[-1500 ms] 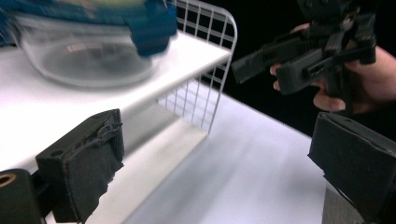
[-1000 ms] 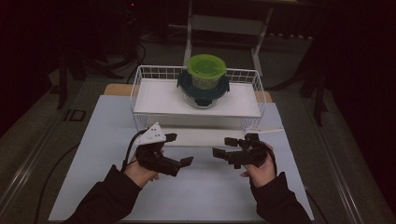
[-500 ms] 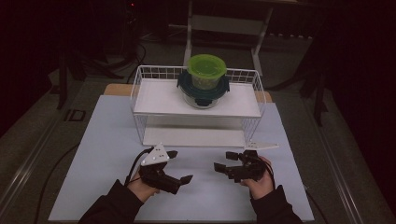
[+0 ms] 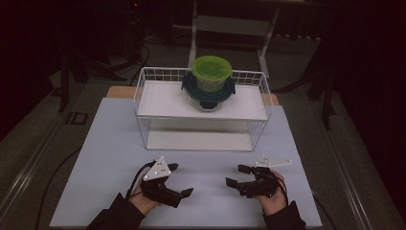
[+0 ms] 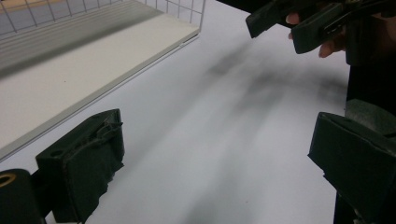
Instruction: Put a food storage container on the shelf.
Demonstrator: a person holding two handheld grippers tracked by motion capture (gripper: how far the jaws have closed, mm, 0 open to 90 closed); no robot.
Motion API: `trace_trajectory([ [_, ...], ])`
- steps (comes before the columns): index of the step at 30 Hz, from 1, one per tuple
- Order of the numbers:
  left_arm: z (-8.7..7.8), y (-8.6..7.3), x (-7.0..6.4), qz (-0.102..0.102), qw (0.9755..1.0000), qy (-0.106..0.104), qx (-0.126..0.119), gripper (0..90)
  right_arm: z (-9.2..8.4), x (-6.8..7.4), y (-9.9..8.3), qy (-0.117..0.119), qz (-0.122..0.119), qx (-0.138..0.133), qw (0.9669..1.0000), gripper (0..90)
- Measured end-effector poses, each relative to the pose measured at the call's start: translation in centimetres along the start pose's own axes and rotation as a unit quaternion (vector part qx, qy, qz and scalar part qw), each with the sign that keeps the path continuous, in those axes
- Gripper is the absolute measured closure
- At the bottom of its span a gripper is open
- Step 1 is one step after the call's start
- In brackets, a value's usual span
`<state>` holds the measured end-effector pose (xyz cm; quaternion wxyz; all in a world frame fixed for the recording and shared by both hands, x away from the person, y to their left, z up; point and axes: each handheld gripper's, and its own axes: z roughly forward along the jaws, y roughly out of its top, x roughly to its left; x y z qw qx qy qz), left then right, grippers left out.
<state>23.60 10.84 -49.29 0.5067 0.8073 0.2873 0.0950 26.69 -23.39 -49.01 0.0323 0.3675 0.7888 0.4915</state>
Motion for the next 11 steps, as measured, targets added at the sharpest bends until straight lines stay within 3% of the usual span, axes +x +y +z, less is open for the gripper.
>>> trace_trajectory([
  [11, 0.34, -0.62, 0.17, -0.005, 1.0, 0.0, 0.0, 2.7, -0.31, -1.02, -0.68, -0.015, 0.004, -0.004, 0.9999, 17.2],
])
